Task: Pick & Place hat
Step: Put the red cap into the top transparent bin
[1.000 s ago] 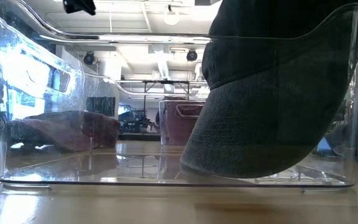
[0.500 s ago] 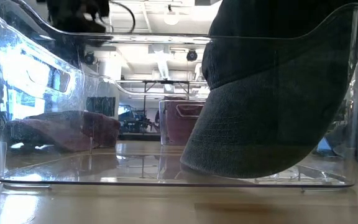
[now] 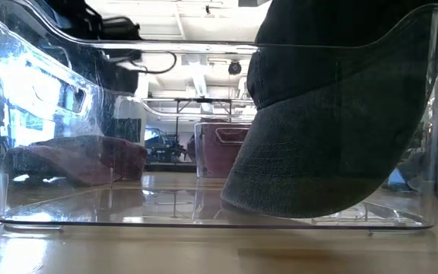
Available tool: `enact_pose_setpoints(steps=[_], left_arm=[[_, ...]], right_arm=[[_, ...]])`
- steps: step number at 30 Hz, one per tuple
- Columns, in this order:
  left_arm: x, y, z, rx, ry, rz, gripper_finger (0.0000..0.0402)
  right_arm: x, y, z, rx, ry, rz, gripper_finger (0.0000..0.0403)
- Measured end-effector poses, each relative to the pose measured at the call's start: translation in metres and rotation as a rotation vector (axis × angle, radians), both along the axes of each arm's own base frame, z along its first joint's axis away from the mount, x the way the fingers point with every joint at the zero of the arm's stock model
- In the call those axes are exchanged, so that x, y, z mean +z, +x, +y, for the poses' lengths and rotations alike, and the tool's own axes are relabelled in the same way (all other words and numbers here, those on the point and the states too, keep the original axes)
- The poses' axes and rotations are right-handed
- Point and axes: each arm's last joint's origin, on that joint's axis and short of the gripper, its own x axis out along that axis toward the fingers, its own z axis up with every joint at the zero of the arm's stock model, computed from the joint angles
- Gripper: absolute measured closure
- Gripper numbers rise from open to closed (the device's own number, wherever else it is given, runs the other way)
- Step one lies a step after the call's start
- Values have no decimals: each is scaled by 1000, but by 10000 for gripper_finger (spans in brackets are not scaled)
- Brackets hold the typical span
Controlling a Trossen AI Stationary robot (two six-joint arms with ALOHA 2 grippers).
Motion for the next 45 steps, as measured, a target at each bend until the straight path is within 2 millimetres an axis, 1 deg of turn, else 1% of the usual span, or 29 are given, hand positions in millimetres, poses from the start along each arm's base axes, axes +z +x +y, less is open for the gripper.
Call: enact_pose_setpoints(steps=[5, 9, 15, 18, 21, 23, 25, 27, 29, 31, 36, 39, 42, 45], left_arm=[[-23, 10, 5, -116, 9, 112, 194], [-39, 17, 8, -170, -1, 174, 215], [-54, 24, 11, -195, 10, 217, 282], [-55, 26, 13, -197, 20, 199, 322], [-54, 27, 11, -252, -11, 167, 374], [-51, 27, 10, -274, -48, 162, 392], [-41, 24, 9, -281, -67, 181, 391], [-26, 23, 8, -301, -66, 191, 396], [-5, 21, 7, -312, -66, 192, 399], [20, 19, 6, -322, -63, 153, 398], [90, 12, -1, -357, -72, -39, 400], [127, 7, -7, -383, -108, -181, 400], [155, 5, -11, -433, -158, -325, 400], [174, 3, -14, -476, -190, -425, 400]], right_arm=[[2, 3, 1, -51, 28, -49, 387], [2, 3, 6, -94, 61, -68, 386], [2, 4, 18, -147, 71, -101, 386], [3, 5, 23, -165, 60, -128, 386], [4, 7, 27, -157, 59, -150, 386], [5, 7, 28, -145, 68, -158, 386], [5, 8, 29, -136, 83, -157, 386], [5, 8, 29, -128, 90, -154, 387], [5, 8, 29, -116, 84, -151, 386], [5, 8, 29, -101, 74, -147, 387], [7, 12, 24, -27, 75, -167, 387], [10, 17, 17, 38, 105, -215, 387], [16, 26, 8, 95, 111, -309, 386], [22, 40, 0, 200, 96, -426, 379]])
